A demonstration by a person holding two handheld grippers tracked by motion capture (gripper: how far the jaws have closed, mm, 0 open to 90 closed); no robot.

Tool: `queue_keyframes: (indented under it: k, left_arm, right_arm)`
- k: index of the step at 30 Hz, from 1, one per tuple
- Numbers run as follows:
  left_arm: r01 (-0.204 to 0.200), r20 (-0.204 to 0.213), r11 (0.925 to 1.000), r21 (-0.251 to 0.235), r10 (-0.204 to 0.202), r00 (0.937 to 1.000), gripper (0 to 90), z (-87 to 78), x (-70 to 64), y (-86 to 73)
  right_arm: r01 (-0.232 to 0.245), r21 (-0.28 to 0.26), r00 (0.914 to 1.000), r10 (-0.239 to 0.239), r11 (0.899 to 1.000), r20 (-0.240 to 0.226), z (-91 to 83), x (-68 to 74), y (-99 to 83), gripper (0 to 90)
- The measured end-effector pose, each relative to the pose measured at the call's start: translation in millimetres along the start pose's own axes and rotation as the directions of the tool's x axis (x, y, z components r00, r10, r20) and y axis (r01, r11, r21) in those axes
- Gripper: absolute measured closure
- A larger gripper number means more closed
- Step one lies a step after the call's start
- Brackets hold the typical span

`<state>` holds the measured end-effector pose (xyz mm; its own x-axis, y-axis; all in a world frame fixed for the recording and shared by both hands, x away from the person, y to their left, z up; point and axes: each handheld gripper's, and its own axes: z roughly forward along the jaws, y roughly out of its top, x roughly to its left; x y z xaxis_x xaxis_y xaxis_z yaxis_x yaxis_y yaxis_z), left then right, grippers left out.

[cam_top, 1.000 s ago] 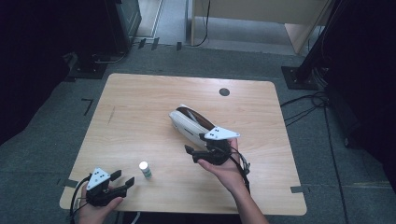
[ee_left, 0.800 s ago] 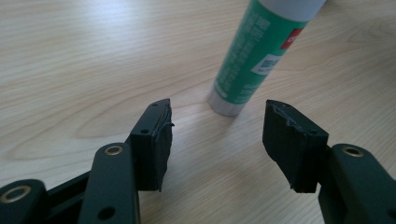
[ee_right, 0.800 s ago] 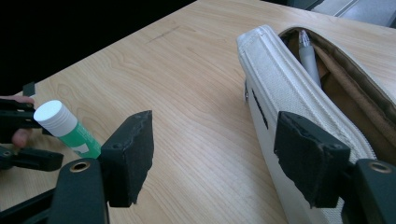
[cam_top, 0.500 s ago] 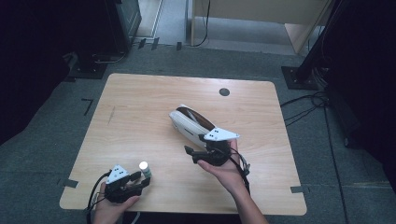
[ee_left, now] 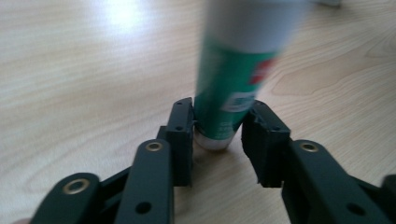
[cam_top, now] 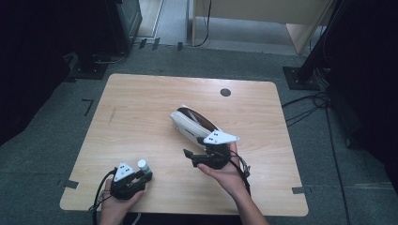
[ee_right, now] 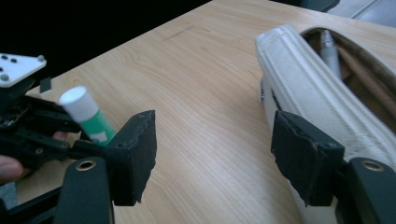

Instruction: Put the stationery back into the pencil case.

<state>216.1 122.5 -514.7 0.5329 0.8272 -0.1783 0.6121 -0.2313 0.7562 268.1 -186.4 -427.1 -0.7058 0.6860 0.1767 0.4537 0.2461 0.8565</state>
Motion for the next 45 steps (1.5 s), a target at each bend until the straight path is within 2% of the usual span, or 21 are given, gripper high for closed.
queue_keyframes:
  k: [5,9,17,25,38,45]
  left_arm:
    - [-0.051,-0.006,0.9987,-0.002,0.051,0.9987,66.9,2.2,-2.5,2.4]
    - [-0.071,0.008,0.9973,-0.021,0.071,0.9974,66.9,0.6,-7.2,8.7]
    - [-0.106,0.055,0.9932,-0.047,0.109,0.9925,66.9,1.2,-20.5,29.4]
    - [-0.122,0.101,0.9902,-0.068,0.129,0.9866,67.0,5.4,-33.5,45.9]
    - [-0.159,0.144,0.9852,-0.065,0.167,0.9755,66.9,13.3,-52.3,61.4]
    - [-0.168,0.167,0.9841,-0.057,0.176,0.9702,66.9,17.1,-59.2,61.8]
  right_arm:
    - [0.011,-0.002,0.9996,-0.011,1.0,-0.027,3.0,4.5,-0.6,32.2]
    - [0.017,-0.004,0.9985,-0.017,1.0,-0.053,5.4,9.3,-0.3,33.5]
    - [0.029,-0.016,0.9939,-0.03,0.999,-0.106,7.3,20.4,0.4,40.4]
    - [0.048,-0.033,0.986,-0.053,0.998,-0.158,10.2,30.0,1.4,46.1]
    - [0.071,-0.042,0.9795,-0.077,0.997,-0.186,14.0,39.9,4.3,52.1]
    - [0.107,-0.033,0.9788,-0.111,0.994,-0.172,18.6,45.0,4.8,54.8]
